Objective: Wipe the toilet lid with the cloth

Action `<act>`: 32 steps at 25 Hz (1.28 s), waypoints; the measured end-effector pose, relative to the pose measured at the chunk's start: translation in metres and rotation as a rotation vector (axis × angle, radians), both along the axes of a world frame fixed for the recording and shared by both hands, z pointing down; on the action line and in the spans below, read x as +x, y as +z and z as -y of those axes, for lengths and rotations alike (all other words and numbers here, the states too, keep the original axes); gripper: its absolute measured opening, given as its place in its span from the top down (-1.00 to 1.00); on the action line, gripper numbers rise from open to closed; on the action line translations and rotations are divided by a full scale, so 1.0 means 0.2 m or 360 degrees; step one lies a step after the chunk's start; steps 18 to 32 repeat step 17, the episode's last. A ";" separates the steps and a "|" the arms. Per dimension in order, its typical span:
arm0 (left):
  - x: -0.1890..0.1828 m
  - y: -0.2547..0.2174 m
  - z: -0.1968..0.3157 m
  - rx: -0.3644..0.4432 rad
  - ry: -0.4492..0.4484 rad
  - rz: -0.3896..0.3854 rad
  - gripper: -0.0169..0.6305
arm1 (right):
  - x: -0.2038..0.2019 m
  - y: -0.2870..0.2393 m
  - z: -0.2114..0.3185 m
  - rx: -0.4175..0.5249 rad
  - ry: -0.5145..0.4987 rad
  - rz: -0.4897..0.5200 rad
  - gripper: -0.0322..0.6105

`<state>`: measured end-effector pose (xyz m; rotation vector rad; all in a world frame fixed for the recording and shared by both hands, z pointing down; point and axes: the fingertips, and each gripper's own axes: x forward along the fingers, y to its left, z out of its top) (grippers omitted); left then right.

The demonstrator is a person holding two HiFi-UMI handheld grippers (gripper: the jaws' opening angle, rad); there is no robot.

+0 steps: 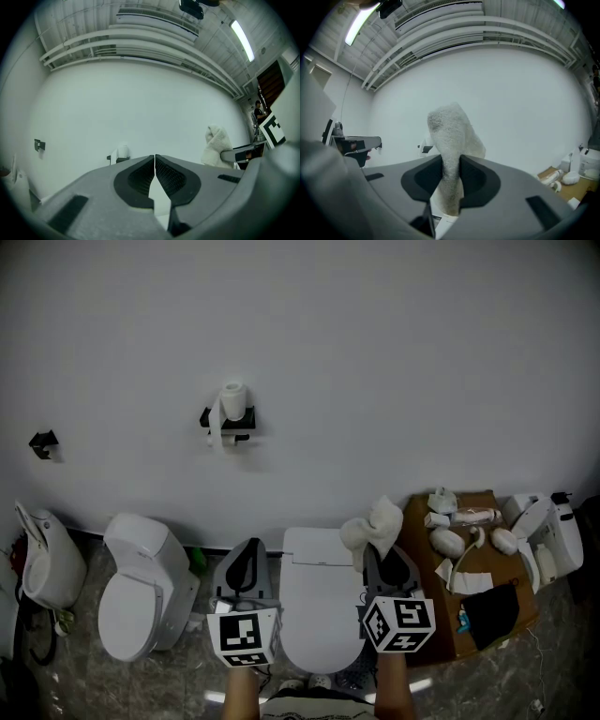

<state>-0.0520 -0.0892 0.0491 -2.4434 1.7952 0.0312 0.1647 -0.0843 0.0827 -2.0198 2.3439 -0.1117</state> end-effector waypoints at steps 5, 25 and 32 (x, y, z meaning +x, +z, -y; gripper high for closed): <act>0.00 0.01 0.00 -0.0001 0.0005 0.0001 0.91 | 0.00 0.01 0.00 -0.0004 0.0000 0.0005 0.61; -0.01 0.02 0.03 -0.0008 -0.0005 0.0011 0.91 | 0.01 0.03 0.02 -0.0016 0.0019 0.0015 0.61; -0.01 0.02 0.03 -0.0008 -0.0005 0.0011 0.91 | 0.01 0.03 0.02 -0.0016 0.0019 0.0015 0.61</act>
